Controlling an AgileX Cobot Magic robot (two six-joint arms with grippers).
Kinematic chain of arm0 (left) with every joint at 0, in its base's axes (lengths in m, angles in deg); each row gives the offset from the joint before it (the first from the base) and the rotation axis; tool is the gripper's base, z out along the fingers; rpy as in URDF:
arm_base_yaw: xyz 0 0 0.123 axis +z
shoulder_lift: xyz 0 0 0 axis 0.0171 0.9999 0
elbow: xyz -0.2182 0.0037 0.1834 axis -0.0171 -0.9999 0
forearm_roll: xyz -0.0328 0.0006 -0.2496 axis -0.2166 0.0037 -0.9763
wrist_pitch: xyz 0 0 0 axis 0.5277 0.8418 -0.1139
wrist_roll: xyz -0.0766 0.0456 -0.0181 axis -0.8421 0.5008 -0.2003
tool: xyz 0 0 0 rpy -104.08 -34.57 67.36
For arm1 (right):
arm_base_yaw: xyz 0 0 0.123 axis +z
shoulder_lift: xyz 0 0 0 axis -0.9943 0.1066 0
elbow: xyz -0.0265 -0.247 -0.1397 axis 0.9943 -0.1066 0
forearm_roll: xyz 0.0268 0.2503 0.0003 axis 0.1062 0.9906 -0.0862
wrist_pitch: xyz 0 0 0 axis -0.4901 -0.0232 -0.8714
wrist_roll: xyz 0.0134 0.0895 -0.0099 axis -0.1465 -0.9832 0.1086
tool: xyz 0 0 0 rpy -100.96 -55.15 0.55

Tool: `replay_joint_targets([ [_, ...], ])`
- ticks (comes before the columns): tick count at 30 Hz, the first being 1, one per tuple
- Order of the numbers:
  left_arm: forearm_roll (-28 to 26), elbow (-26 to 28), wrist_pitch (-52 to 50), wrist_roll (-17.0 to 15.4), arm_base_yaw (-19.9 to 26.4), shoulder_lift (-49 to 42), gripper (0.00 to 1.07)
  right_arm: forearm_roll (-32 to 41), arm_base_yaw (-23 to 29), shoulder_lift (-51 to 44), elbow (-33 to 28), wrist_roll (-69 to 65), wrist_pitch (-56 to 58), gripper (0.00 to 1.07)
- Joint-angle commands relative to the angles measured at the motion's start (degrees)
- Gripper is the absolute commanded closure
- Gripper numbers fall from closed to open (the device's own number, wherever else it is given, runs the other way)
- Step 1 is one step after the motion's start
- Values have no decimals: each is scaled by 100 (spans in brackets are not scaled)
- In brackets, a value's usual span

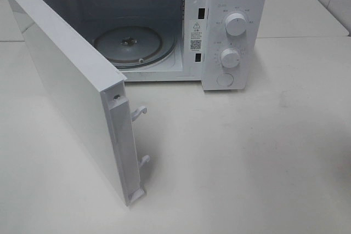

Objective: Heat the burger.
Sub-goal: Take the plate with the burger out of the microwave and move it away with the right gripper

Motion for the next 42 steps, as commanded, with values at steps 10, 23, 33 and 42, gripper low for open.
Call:
replay_joint_targets([
  [10,17,-17,-74,-17,11,-109,7,-848,-40,1553,201,-2108,-235,107],
  [23,17,-17,-74,-17,11,-109,7,-911,-40,2916,241,-3128,-802,107],
  [33,17,-17,-74,-17,11,-109,7,-1026,-40,3908,241,-3850,-1043,107],
  [42,17,-17,-74,-17,11,-109,7,-1255,-40,4389,241,-4463,-1089,106],
])
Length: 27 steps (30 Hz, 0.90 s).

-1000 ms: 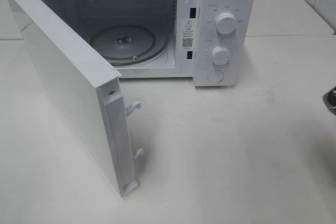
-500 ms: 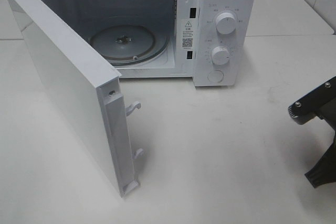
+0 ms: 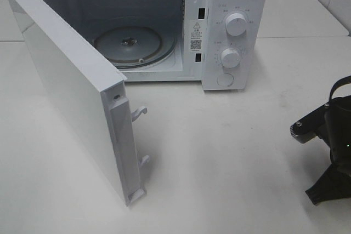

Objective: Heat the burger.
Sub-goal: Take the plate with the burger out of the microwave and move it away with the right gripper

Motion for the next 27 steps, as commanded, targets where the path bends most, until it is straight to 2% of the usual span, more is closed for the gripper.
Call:
replay_joint_targets([
  [1,17,-17,-74,-17,11,-109,7,-441,-40,189,23,-372,264,106],
  [20,17,-17,-74,-17,11,-109,7,-1008,-40,1180,23,-1541,206,101],
  [25,17,-17,-74,-17,11,-109,7,-1014,-29,1261,23,-1644,149,92],
  [27,17,-17,-74,-17,11,-109,7,-1014,-23,1255,23,-1627,115,79],
])
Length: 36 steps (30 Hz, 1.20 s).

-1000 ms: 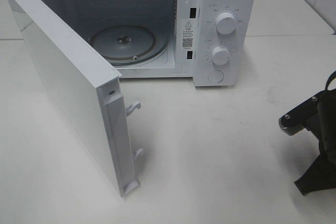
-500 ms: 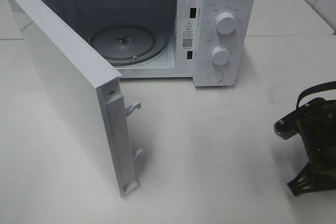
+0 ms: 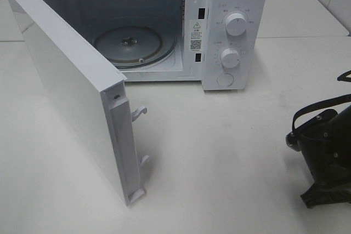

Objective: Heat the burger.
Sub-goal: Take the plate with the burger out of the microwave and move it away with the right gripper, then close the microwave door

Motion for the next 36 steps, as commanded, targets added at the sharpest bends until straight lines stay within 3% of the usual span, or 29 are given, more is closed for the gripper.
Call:
replay_joint_targets([
  [1,17,-17,-74,-17,11,-109,7,-92,-23,40,11,-63,120,79],
  [7,17,-17,-74,-17,11,-109,7,92,-23,0,40,97,138,63],
  [17,17,-17,-74,-17,11,-109,7,865,-23,-183,521,1175,705,63],
  [30,17,-17,-74,-17,11,-109,7,1702,-23,-1839,567,2384,521,63],
  [36,17,-17,-74,-17,11,-109,7,2544,-23,-3008,567,3346,74,61],
])
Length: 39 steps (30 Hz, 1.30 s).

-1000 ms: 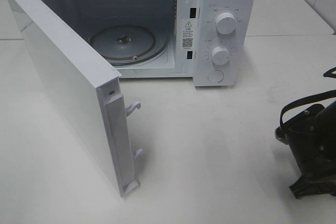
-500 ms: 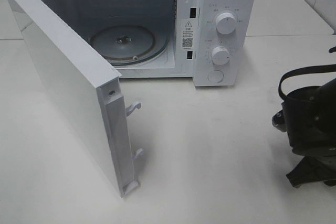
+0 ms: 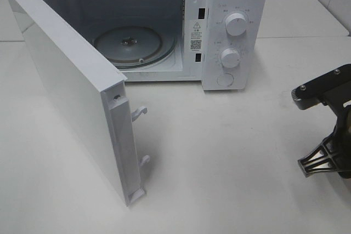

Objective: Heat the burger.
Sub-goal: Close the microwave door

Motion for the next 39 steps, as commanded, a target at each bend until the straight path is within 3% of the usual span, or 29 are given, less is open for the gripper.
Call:
replay_joint_targets([
  [1,17,-17,-74,-17,11,-109,7,590,-23,-779,6,842,-304,59],
  [5,17,-17,-74,-17,11,-109,7,985,-23,-1266,6,1507,-464,53],
  [7,17,-17,-74,-17,11,-109,7,1415,-23,-1730,6,2108,-498,42],
  [8,17,-17,-74,-17,11,-109,7,1415,-23,-1730,6,2108,-498,42],
  [9,17,-17,-74,-17,11,-109,7,1673,-23,-1977,6,2435,-487,34],
  [12,17,-17,-74,-17,11,-109,7,2120,-23,-2326,6,2796,-413,25],
  [20,17,-17,-74,-17,11,-109,7,2928,-23,-3306,132,3592,476,28],
  [39,17,-17,-74,-17,11,-109,7,2968,-23,-5225,115,3633,1656,31],
])
